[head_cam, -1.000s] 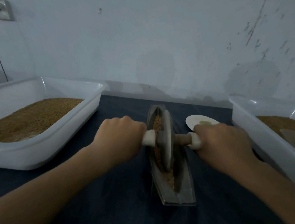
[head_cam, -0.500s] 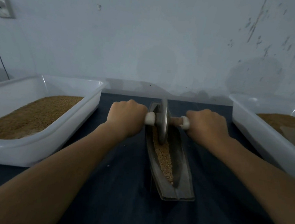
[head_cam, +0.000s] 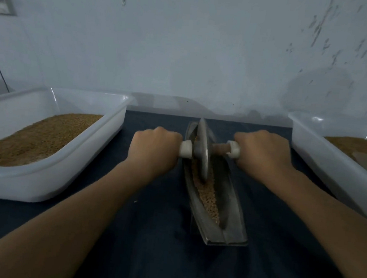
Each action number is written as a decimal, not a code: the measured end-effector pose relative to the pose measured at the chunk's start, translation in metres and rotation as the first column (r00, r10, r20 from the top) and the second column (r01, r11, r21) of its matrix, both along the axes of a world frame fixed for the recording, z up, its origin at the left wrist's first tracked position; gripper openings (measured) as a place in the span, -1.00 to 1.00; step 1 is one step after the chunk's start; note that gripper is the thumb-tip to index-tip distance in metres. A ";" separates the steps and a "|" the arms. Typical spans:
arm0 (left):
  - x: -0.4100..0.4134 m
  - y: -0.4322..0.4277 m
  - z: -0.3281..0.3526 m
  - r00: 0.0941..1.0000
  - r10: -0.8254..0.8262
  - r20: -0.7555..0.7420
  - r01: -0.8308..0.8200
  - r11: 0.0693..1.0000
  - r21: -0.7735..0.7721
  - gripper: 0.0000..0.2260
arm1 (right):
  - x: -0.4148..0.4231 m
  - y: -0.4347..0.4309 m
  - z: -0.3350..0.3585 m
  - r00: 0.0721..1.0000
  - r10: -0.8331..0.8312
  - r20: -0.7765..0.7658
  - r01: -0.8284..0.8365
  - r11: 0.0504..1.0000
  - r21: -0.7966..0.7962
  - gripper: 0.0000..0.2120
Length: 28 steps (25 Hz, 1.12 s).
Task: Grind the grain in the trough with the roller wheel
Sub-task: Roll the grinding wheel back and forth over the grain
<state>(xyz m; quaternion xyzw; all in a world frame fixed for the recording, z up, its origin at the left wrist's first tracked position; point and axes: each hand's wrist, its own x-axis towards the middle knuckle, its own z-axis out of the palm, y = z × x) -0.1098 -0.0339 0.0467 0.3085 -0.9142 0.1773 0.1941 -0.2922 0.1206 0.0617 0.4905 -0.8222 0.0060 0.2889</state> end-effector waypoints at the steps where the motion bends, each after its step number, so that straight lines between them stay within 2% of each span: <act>1: -0.011 -0.010 0.006 1.000 0.011 0.005 -0.011 0.999 0.040 -0.99 | -0.006 -0.012 0.004 0.999 -0.012 0.047 0.011 1.000 0.013 -0.81; 3: -0.019 -0.015 0.013 1.000 0.016 0.015 -0.017 0.997 0.073 -0.95 | -0.013 -0.021 0.008 0.996 -0.023 0.087 0.021 0.999 0.025 -0.84; 5: -0.006 -0.006 0.009 1.000 -0.020 0.022 0.018 0.998 0.061 -0.99 | -0.010 -0.007 0.004 0.997 -0.025 0.078 0.023 0.999 0.026 -0.77; 8: 0.034 0.018 -0.004 0.992 -0.125 0.000 0.125 0.990 -0.064 -0.76 | 0.007 0.037 -0.005 0.994 0.080 -0.075 -0.084 0.995 -0.045 -0.68; 10: 0.053 0.025 0.002 0.984 -0.180 -0.005 0.178 0.974 -0.137 -0.69 | 0.013 0.056 0.001 0.978 0.192 -0.083 -0.199 0.975 -0.097 -0.69; 12: 0.053 0.021 0.001 0.987 -0.157 0.032 0.160 0.984 -0.081 -0.74 | 0.012 0.058 -0.001 0.979 0.199 -0.030 -0.201 0.975 -0.097 -0.66; 16: 0.004 -0.006 0.004 0.999 -0.013 0.037 0.013 1.000 -0.007 -0.95 | -0.005 0.009 -0.006 0.999 0.004 0.039 -0.002 0.999 -0.047 -0.83; 20: -0.024 -0.021 0.019 0.995 0.041 0.086 -0.043 0.999 0.023 -0.91 | -0.017 -0.029 0.008 0.970 -0.033 0.242 0.020 0.998 0.055 -0.95; 23: 0.001 -0.003 0.009 0.999 0.003 0.037 -0.003 1.000 -0.010 -0.95 | -0.004 -0.009 0.006 0.986 0.009 0.169 -0.021 0.997 0.072 -0.84; 26: 0.041 0.023 -0.003 0.991 -0.131 -0.011 0.128 0.980 -0.151 -0.66 | 0.014 0.032 -0.008 0.998 0.060 -0.013 -0.060 0.998 -0.001 -0.65; 28: 0.054 0.032 0.003 0.981 -0.194 -0.009 0.188 0.961 -0.201 -0.54 | 0.020 0.054 -0.018 0.991 0.133 -0.012 -0.133 0.988 -0.080 -0.70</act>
